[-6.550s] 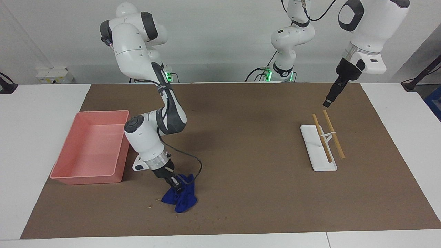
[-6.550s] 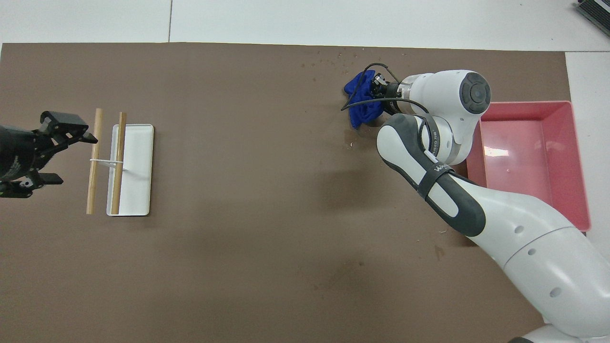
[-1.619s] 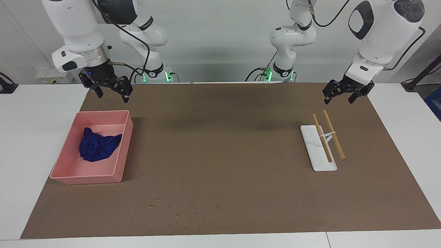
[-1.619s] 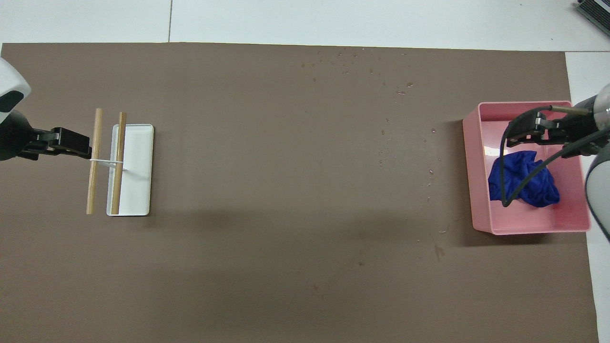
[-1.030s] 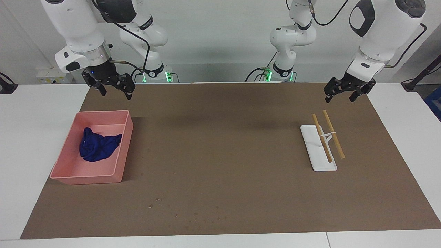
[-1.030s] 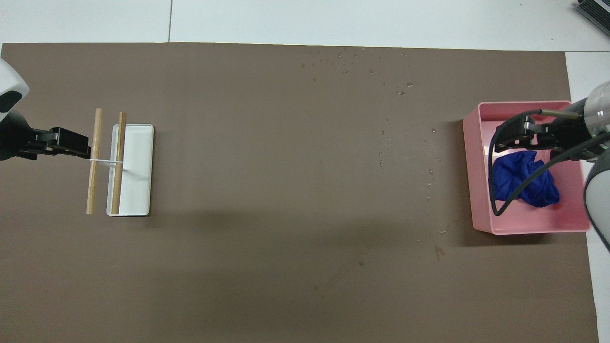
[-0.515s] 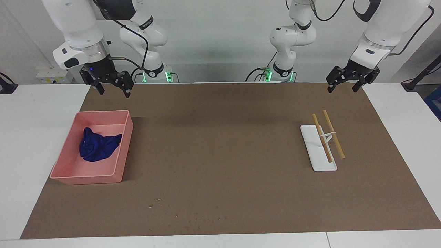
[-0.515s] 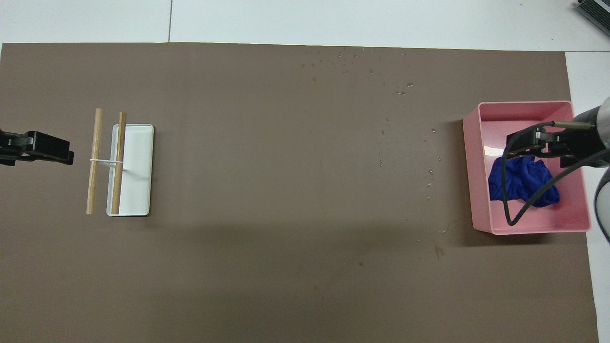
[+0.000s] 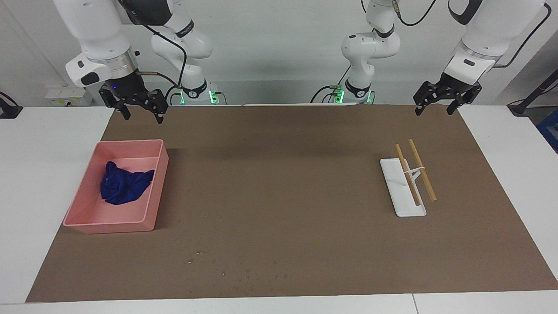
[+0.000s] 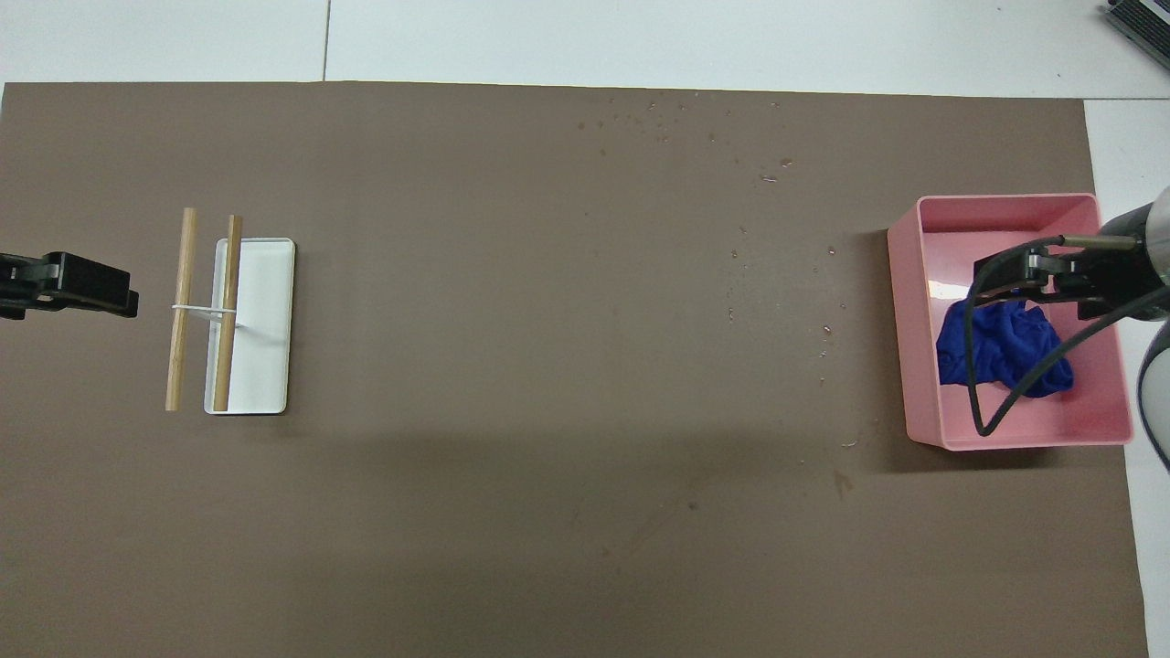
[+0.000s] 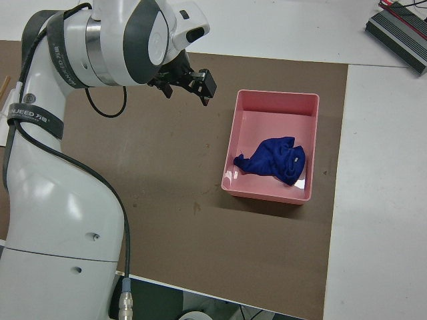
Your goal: Wipe water with towel using both arms
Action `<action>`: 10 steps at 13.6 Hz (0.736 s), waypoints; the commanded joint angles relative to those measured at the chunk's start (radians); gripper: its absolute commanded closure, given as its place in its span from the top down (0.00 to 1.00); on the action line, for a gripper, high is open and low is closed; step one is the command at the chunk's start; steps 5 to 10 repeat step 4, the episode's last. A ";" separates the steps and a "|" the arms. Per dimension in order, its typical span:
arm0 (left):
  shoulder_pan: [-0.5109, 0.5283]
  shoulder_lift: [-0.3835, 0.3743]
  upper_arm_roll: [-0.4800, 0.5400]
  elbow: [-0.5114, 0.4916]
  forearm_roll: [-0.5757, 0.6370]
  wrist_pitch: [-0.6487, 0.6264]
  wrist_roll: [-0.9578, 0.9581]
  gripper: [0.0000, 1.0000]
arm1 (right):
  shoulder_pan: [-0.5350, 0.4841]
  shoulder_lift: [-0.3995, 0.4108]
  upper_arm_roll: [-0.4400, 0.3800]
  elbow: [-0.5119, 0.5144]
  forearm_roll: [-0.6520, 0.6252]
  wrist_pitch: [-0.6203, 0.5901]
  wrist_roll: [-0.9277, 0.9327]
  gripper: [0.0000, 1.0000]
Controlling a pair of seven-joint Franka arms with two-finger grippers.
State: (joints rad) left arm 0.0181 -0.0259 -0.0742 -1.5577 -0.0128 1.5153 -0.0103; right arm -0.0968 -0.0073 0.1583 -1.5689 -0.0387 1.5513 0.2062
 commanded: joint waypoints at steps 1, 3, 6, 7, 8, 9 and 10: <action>0.003 -0.009 -0.004 -0.002 0.008 -0.018 0.009 1.00 | -0.003 -0.017 0.004 -0.016 -0.007 -0.003 -0.022 0.99; 0.003 -0.009 -0.004 -0.002 0.008 -0.017 0.009 1.00 | -0.003 -0.020 0.004 -0.017 -0.006 -0.008 -0.021 0.99; 0.005 -0.009 -0.004 -0.002 0.008 -0.018 0.009 1.00 | -0.003 -0.020 0.004 -0.020 -0.004 -0.005 -0.016 0.99; 0.005 -0.009 -0.004 -0.002 0.008 -0.018 0.009 1.00 | -0.003 -0.020 0.004 -0.020 -0.004 -0.005 -0.016 0.99; 0.005 -0.009 -0.004 -0.002 0.008 -0.018 0.009 1.00 | -0.003 -0.020 0.004 -0.020 -0.004 -0.005 -0.016 0.99; 0.005 -0.009 -0.004 -0.002 0.008 -0.018 0.009 1.00 | -0.003 -0.020 0.004 -0.020 -0.004 -0.005 -0.016 0.99; 0.005 -0.009 -0.004 -0.002 0.008 -0.018 0.009 1.00 | -0.003 -0.020 0.004 -0.020 -0.004 -0.005 -0.016 0.99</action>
